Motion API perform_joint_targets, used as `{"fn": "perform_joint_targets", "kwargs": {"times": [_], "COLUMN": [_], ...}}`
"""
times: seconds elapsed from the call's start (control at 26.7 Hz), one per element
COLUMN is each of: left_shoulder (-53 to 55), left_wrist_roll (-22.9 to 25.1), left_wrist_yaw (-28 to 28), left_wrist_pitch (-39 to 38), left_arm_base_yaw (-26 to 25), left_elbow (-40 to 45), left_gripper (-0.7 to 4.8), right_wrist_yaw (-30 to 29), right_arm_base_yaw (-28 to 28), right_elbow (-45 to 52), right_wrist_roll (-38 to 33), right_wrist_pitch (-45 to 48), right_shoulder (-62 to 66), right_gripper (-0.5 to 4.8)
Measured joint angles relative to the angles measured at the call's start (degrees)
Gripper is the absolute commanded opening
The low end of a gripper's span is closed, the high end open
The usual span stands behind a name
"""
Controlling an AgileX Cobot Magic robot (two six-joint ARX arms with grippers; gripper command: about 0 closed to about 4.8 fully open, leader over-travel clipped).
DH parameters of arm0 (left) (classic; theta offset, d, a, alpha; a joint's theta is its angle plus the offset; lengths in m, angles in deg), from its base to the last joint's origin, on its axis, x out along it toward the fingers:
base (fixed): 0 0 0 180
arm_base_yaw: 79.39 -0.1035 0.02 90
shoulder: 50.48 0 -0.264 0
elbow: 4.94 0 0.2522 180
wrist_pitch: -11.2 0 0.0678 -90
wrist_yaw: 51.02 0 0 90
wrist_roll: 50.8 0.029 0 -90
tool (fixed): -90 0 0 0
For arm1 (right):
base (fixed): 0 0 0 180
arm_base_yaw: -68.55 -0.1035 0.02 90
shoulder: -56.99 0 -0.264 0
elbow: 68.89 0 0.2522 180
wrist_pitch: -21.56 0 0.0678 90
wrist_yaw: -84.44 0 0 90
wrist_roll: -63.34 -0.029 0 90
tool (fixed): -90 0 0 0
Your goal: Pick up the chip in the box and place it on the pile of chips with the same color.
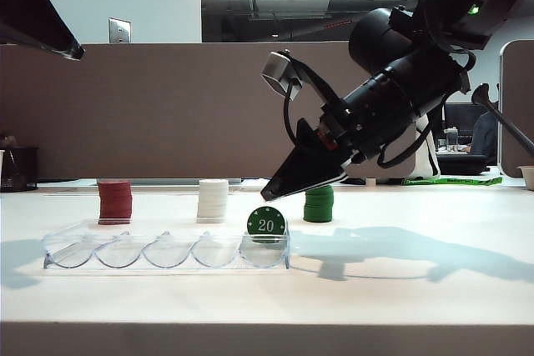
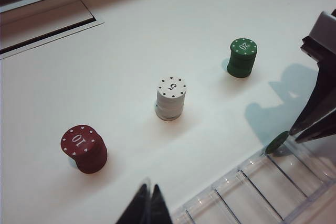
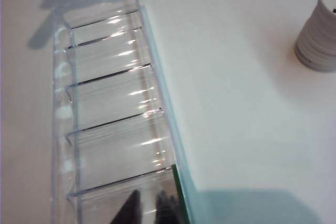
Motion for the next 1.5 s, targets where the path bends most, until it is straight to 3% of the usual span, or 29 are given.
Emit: {"fn": "perform_joint_targets", "kwargs": {"times": [0.19, 0.75, 0.83, 0.86, 1.24, 1.5], "left_shoulder": [0.00, 0.00, 0.00, 0.00, 0.00, 0.00], "left_wrist_roll": [0.00, 0.00, 0.00, 0.00, 0.00, 0.00], "left_wrist_yaw": [0.00, 0.00, 0.00, 0.00, 0.00, 0.00], "left_wrist_pitch": [0.00, -0.24, -0.61, -0.68, -0.85, -0.85], "left_arm_base_yaw": [0.00, 0.00, 0.00, 0.00, 0.00, 0.00], "left_elbow": [0.00, 0.00, 0.00, 0.00, 0.00, 0.00], "left_gripper": [-0.06, -0.06, -0.06, -0.06, -0.06, -0.06], "right_wrist_yaw": [0.00, 0.00, 0.00, 0.00, 0.02, 1.16], "right_arm_base_yaw": [0.00, 0.00, 0.00, 0.00, 0.00, 0.00], "right_elbow": [0.00, 0.00, 0.00, 0.00, 0.00, 0.00], "right_wrist_roll": [-0.02, 0.00, 0.00, 0.02, 0.11, 0.22], "right_wrist_pitch": [0.00, 0.04, 0.22, 0.57, 1.70, 4.70], "right_shoulder": [0.00, 0.00, 0.00, 0.00, 0.00, 0.00], "right_gripper": [0.00, 0.00, 0.97, 1.06, 1.48, 1.49]}}
